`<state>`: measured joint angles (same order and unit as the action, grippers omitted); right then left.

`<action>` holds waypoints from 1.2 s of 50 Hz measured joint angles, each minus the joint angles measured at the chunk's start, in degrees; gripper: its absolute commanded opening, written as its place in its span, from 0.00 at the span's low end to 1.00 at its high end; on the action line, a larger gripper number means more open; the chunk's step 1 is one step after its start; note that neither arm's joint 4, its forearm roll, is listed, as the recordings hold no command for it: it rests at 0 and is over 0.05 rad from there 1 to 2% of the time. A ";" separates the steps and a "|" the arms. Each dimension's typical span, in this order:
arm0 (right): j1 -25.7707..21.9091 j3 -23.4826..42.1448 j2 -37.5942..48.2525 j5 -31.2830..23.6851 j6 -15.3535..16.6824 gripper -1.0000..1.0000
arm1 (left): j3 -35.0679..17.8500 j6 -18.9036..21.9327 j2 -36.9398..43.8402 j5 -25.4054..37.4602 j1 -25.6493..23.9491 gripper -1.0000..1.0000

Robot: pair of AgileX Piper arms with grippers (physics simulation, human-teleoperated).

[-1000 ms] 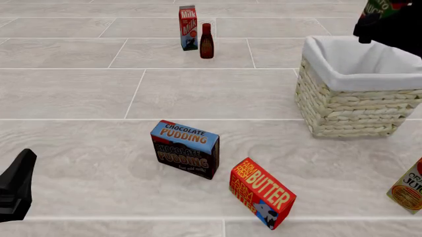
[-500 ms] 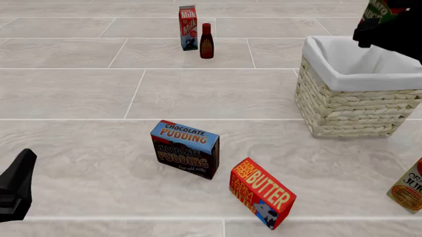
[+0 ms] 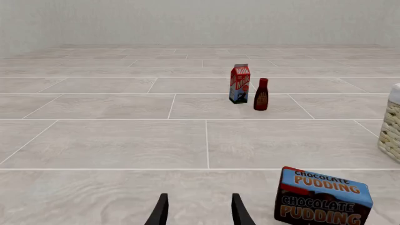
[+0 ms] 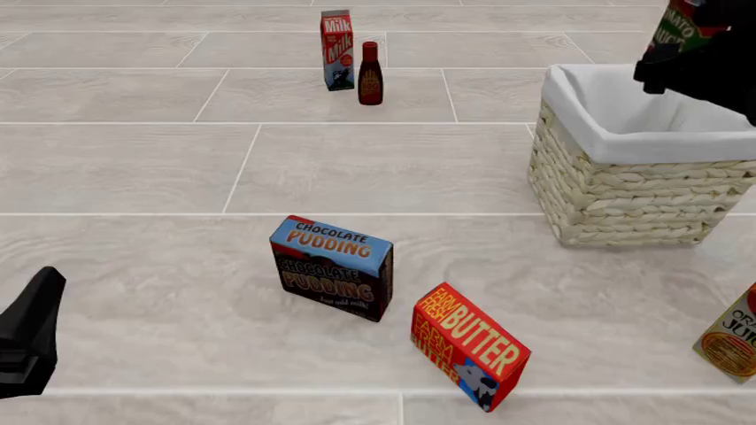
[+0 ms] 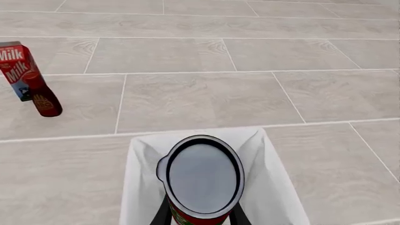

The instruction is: Pick the tomato sauce and place it in the basket.

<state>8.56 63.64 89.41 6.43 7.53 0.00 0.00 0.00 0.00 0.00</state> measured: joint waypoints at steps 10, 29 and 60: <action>0.16 0.75 1.07 0.08 -0.14 0.00 | 0.00 0.00 0.00 0.00 0.00 1.00; 0.65 1.95 3.31 0.09 -0.21 0.00 | 0.00 0.00 0.00 0.00 0.00 1.00; 0.71 3.28 6.16 0.10 -0.03 0.00 | 0.00 0.00 0.00 0.00 0.00 1.00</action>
<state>9.27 66.92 95.57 6.53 7.51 0.00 0.00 0.00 0.00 0.00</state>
